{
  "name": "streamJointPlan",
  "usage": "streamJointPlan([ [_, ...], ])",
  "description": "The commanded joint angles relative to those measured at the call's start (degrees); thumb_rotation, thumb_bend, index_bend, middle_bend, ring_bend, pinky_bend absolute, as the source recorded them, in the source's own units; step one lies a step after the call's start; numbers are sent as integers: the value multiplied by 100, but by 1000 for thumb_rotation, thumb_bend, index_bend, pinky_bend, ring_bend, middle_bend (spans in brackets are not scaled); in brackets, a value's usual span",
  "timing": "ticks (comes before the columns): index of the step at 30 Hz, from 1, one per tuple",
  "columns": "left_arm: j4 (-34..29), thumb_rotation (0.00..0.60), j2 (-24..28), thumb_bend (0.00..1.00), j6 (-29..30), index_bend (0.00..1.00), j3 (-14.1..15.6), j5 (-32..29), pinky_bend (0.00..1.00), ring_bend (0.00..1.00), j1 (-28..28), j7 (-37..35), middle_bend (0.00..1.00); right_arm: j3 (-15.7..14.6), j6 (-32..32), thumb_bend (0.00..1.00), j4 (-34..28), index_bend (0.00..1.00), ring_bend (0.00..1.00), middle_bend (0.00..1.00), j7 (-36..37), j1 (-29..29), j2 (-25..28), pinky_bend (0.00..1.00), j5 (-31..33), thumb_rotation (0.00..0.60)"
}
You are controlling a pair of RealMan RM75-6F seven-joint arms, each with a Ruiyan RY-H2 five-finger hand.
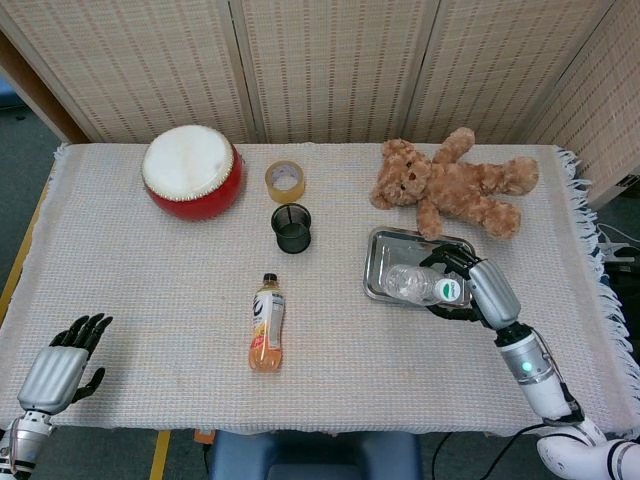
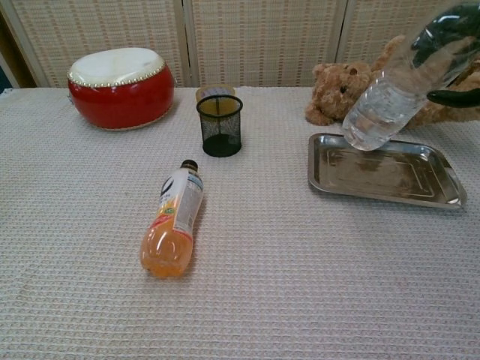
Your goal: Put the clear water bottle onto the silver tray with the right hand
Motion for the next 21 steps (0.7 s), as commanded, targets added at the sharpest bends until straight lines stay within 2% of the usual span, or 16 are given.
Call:
streamJointPlan([
  [1,-3,600,-7,417,-23,0,1,-15,234,48,-9,23,47,6,-458,0,835,684,246,478,411,23,-285,459,291,600],
  [10,2,600,-32,417,-66,0,2,-44,235,47,-29,92,48,87,-978,0,2457,680,246,478,1362,251,-1004,459,473,600],
  [17,2,600,-41,417,-91,0,3,-63,235,49,-41,115,47,69,-1218,0,3279,659,246,478,1954,364,-1349,459,475,600],
  [21,-6,600,-42,417,-95,0,4,-72,235,49,-43,120,47,-19,-1335,0,3531,540,200,451,2244,401,-1420,459,401,600],
])
